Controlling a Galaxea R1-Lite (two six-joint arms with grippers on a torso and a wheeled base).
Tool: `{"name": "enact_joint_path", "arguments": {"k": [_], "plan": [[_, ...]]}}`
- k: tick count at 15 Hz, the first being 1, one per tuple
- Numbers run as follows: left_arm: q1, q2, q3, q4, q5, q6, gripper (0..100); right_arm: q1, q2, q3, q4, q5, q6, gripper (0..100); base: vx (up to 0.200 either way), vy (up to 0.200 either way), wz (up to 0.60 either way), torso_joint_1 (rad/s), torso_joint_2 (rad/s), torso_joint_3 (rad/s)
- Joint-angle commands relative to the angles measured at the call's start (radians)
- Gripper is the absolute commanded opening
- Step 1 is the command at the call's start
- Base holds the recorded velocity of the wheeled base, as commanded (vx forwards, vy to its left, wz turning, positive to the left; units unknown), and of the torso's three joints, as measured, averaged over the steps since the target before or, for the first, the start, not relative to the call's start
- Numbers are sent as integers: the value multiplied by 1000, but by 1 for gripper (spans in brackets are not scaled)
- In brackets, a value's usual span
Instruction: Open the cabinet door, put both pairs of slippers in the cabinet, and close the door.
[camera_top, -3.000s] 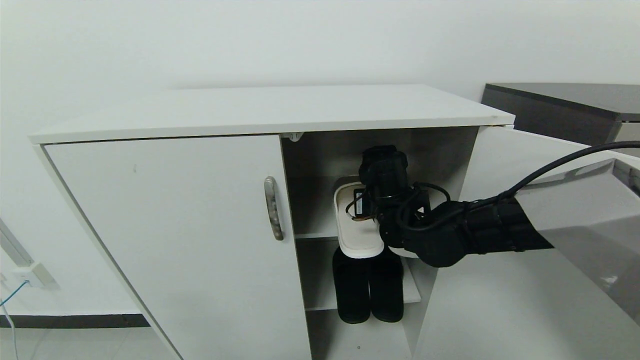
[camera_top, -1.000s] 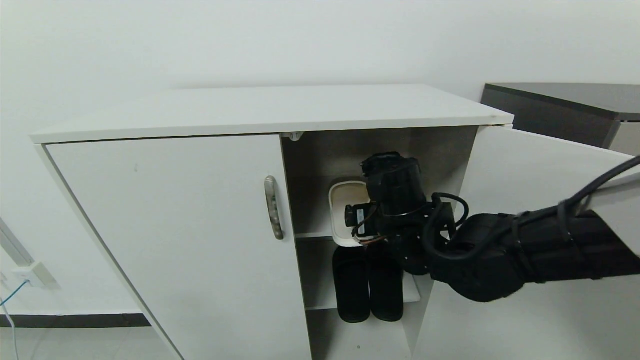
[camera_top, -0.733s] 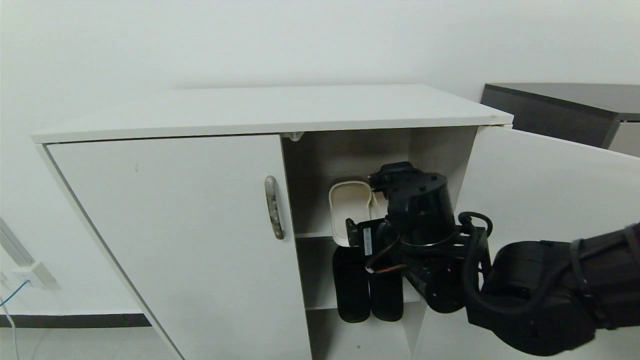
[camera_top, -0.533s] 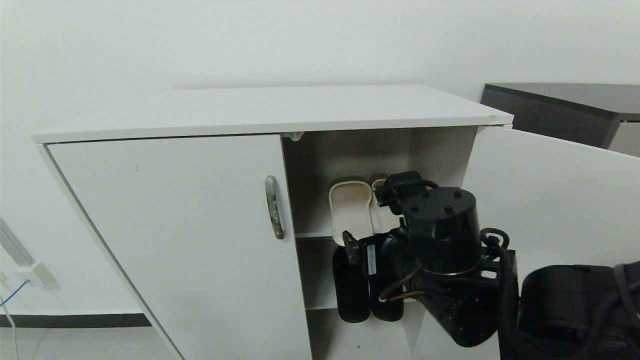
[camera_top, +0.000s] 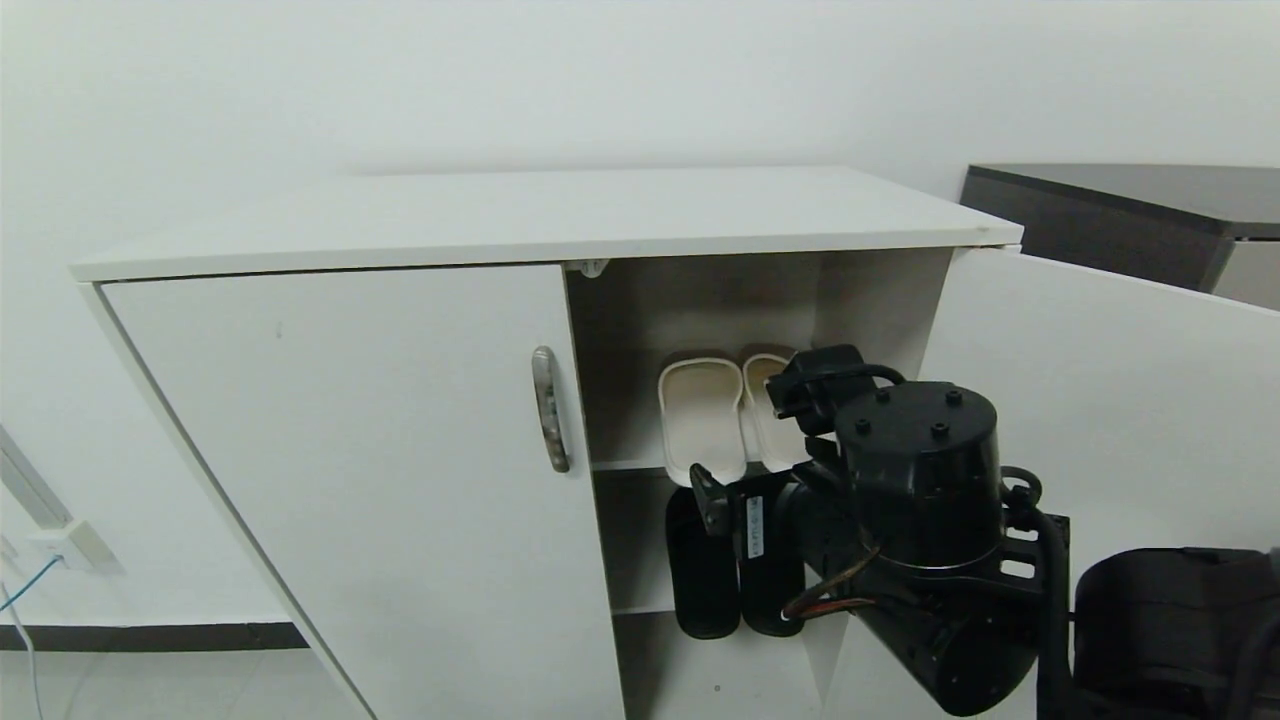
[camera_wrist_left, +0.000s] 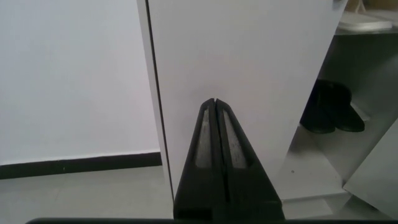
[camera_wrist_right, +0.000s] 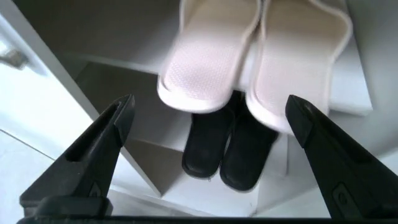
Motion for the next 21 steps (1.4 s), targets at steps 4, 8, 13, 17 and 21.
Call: {"name": "enact_joint_path", "arguments": {"k": [4,8,13,17,21], "plan": [[0,0,0,-1,0,0,0,3,6,2,-15,1,0,0,-200,0,0,1,1,5],[0,0,0,-1,0,0,0,-1,6,42,-30,38,0,0,-200,0,0,0,1,1],[0,0,0,-1,0,-2,0,-23,18,111,-109,76,-51,0,-200,0,0,2,2,3],[0,0,0,-1,2,-3,0,-23,30,114,-116,82,-52,0,-150,0,0,2,2,1],[0,0,0,-1,2,-6,0,-23,33,119,-116,82,-58,0,0,0,0,0,0,0]]}}
